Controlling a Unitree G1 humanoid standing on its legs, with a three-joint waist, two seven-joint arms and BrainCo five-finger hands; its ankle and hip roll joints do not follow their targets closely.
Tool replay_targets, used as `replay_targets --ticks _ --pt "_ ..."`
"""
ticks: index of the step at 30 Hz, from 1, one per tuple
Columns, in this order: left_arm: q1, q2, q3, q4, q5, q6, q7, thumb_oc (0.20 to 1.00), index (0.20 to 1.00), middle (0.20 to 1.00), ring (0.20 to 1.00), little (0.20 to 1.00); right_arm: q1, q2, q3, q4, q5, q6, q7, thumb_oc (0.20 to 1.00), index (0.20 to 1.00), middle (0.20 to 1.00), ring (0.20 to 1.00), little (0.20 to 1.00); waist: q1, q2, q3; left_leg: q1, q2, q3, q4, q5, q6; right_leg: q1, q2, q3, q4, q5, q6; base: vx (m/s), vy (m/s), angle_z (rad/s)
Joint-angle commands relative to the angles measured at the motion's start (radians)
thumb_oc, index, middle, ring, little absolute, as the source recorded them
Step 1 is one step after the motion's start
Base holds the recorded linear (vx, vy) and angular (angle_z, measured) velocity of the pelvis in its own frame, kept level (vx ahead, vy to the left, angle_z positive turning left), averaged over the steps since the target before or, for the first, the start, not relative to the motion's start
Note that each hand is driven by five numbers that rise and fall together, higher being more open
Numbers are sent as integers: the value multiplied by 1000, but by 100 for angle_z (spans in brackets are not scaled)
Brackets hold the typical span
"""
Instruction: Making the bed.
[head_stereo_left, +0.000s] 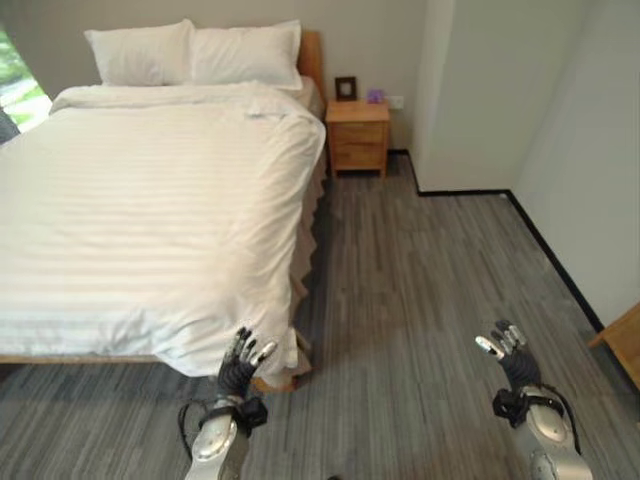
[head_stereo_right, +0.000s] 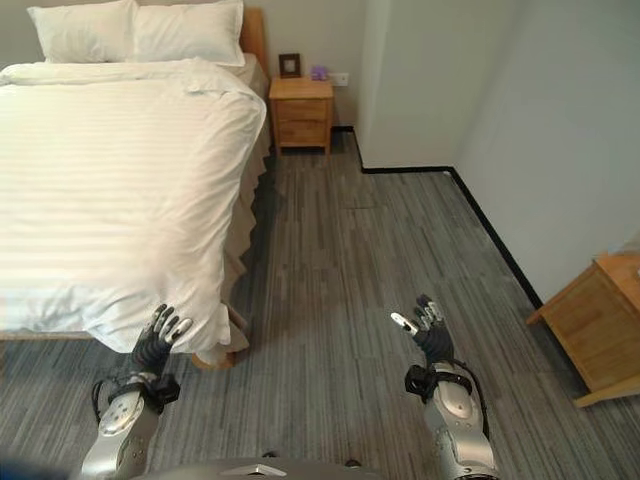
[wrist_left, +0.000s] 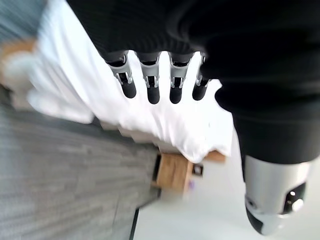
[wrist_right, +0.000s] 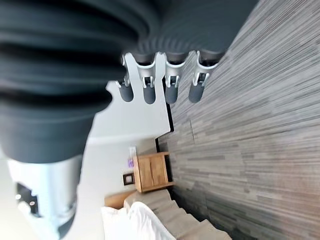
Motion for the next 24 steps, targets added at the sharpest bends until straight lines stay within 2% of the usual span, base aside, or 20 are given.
replay_targets --ticks 1,4,5,6,7,9,10,11,13,14,15,16,17,18,19,20,21,22,23,24 --pt "-65 64 27 -9 28 -49 2 1000 1000 1000 1000 1000 -55 -16 -24 -31 -12 -56 2 1000 1000 1000 1000 1000 22 -27 14 23 -35 15 60 -72 24 -75 -50 -15 51 83 42 25 90 1" --pt "-88 66 25 -1 34 -51 11 1000 1000 1000 1000 1000 -60 -18 -21 2 -24 -48 -2 1000 1000 1000 1000 1000 24 -22 32 14 -46 32 66 -81 39 -116 -76 -24 129 74 56 33 157 -1" --pt "-118 80 11 -3 43 -49 16 1000 1000 1000 1000 1000 -58 -23 -14 26 -36 -42 0 1000 1000 1000 1000 1000 16 -10 65 28 -58 40 68 -99 70 -247 -107 5 400 126 73 44 239 -19" --pt "-119 80 11 -3 43 -49 16 1000 1000 1000 1000 1000 -59 -23 -14 26 -36 -42 0 1000 1000 1000 1000 1000 18 -12 65 27 -61 43 67 -99 71 -254 -109 9 409 123 74 145 341 -34" --pt "-127 83 7 -3 45 -49 27 1000 1000 1000 1000 1000 -55 -16 -7 38 -37 -40 -6 1000 1000 1000 1000 1000 11 2 91 66 -63 45 60 -117 94 -319 -123 5 566 186 78 102 145 -23" --pt "-130 85 7 0 45 -48 38 1000 1000 1000 1000 1000 -53 -11 -6 45 -31 -43 -10 1000 1000 1000 1000 1000 5 2 105 83 -59 45 61 -134 97 -368 -125 10 600 189 78 242 96 -9" --pt "-151 95 0 9 38 -50 60 1000 1000 1000 1000 1000 -52 -2 -4 54 -21 -42 -13 1000 1000 1000 1000 1000 -15 -4 112 122 -49 43 53 -157 85 -439 -122 -1 540 169 81 308 18 -20" --pt "-153 95 0 11 38 -51 60 1000 1000 1000 1000 1000 -52 -2 -4 54 -20 -42 -13 1000 1000 1000 1000 1000 -15 -1 113 125 -45 43 51 -159 84 -436 -119 -3 539 167 80 385 -40 -25" --pt "-173 106 -5 8 28 -61 75 1000 1000 1000 1000 1000 -49 2 -8 71 -1 -50 -17 1000 1000 1000 1000 1000 -57 -7 123 195 -27 15 33 -193 53 -469 -82 -14 303 187 86 540 -127 -3" --pt "-194 115 -13 23 33 -65 84 1000 1000 1000 1000 1000 -53 -4 1 88 -1 -48 -21 1000 1000 1000 1000 1000 -90 -22 119 246 -13 -10 10 -209 27 -493 -58 -3 112 224 105 732 -190 22" --pt "-205 115 -18 35 37 -63 87 1000 1000 1000 1000 1000 -53 -5 7 95 -6 -44 -21 1000 1000 1000 1000 1000 -102 -21 113 266 0 -20 10 -220 12 -495 -41 -5 37 243 112 550 -141 48" --pt "-205 114 -18 37 37 -64 87 1000 1000 1000 1000 1000 -53 -6 7 95 -6 -44 -21 1000 1000 1000 1000 1000 -105 -11 116 271 11 -21 10 -224 10 -480 -32 -14 20 249 111 428 -112 49" --pt "-218 115 -23 39 40 -64 89 1000 1000 1000 1000 1000 -50 -6 7 93 -13 -42 -19 1000 1000 1000 1000 1000 -120 -19 109 299 18 -31 10 -227 -1 -505 -25 -15 -15 261 118 488 -132 16" --pt "-218 112 -28 36 35 -68 89 1000 1000 1000 1000 1000 -43 -6 6 88 -20 -37 -18 1000 1000 1000 1000 1000 -132 -13 102 328 37 -41 10 -226 -11 -509 -20 -48 -13 271 123 709 -188 -1" --pt "-215 107 -40 29 25 -68 81 1000 1000 1000 1000 1000 -28 -9 1 80 -20 -34 -16 1000 1000 1000 1000 1000 -143 -17 93 342 42 -53 33 -213 -19 -500 -19 -43 16 288 115 791 -188 51" --pt "-213 98 -49 25 18 -69 74 1000 1000 1000 1000 1000 -19 -15 -5 75 -14 -37 -10 1000 1000 1000 1000 1000 -157 -2 85 357 67 -60 88 -177 -40 -490 -10 -42 63 285 97 907 -263 99" --pt "-207 81 -66 25 -13 -74 67 1000 1000 1000 1000 1000 -18 -30 -6 81 3 -46 -10 1000 1000 1000 1000 1000 -166 18 75 294 101 -73 279 16 -86 -474 14 -32 114 255 52 666 -210 112" --pt "-206 80 -66 25 -13 -74 67 1000 1000 1000 1000 1000 -18 -30 -6 82 3 -47 -10 1000 1000 1000 1000 1000 -169 16 71 289 98 -77 279 19 -87 -478 10 -33 115 255 52 631 -283 97" --pt "-207 74 -66 29 -47 -72 66 1000 1000 1000 1000 1000 -22 -41 -7 75 19 -50 -10 1000 1000 1000 1000 1000 -161 19 74 228 118 -58 416 129 -107 -446 29 -29 155 213 23 726 -476 105" --pt "-218 71 -67 27 -86 -71 64 1000 1000 1000 1000 1000 -47 -56 -11 59 63 -69 -27 1000 1000 1000 1000 1000 -137 -18 101 40 124 -21 736 203 -86 -346 37 -33 148 158 -39 994 -675 95"
